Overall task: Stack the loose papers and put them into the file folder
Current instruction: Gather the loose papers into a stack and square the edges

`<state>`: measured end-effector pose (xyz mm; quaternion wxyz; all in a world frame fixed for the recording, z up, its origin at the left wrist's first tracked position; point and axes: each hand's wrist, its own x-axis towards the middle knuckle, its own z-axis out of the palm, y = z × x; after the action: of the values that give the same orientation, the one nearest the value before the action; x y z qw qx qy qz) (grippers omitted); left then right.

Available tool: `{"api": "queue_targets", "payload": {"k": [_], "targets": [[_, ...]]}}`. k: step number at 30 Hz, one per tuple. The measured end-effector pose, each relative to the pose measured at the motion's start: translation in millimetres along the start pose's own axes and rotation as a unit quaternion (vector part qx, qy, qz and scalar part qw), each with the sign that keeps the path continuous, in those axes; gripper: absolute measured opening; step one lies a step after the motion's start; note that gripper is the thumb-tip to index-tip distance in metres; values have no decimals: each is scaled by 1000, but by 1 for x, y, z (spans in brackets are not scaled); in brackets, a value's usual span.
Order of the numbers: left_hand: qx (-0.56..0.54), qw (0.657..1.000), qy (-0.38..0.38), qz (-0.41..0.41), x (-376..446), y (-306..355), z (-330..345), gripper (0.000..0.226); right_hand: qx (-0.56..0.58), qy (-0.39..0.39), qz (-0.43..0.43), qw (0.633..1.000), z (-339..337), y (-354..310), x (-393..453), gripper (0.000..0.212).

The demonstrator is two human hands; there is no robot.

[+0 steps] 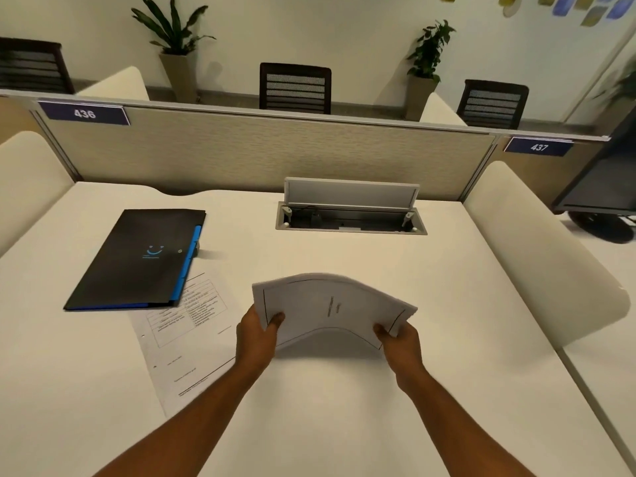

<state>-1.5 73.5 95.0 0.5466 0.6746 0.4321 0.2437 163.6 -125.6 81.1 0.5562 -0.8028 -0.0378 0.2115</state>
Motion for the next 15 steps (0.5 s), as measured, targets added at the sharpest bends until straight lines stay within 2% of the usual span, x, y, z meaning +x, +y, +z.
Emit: {"api": "queue_targets", "payload": {"k": [3, 5, 8, 9, 10, 12, 15], "targets": [[-1, 1000, 16, 3, 5, 9, 1, 35, -7, 37, -30, 999, -6, -6, 3, 17], [-21, 999, 24, -5, 5, 15, 5, 34, 21, 80, -32, 996, -5, -9, 2, 41], [-111, 992, 21, -58, 1, 18, 13, 35, 178, 101, 90, 975, 4, -12, -2, 91], [-141, 987, 17, -74, -1, 18, 15, 35, 251, 74, 124, 957, 7, -14, -2, 92], [-164, 983, 10, -85, -3, 15, 16, 34, 314, 33, 131, 940, 10, -17, -3, 82], [-209, 972, -26, -103, -9, 9, 18, 33, 379, -12, 89, 921, 16, -30, -8, 53], [-298, 935, -119, -150, -18, -1, 15, 39, 357, 26, 19, 934, 19, -48, -9, 36]]}}
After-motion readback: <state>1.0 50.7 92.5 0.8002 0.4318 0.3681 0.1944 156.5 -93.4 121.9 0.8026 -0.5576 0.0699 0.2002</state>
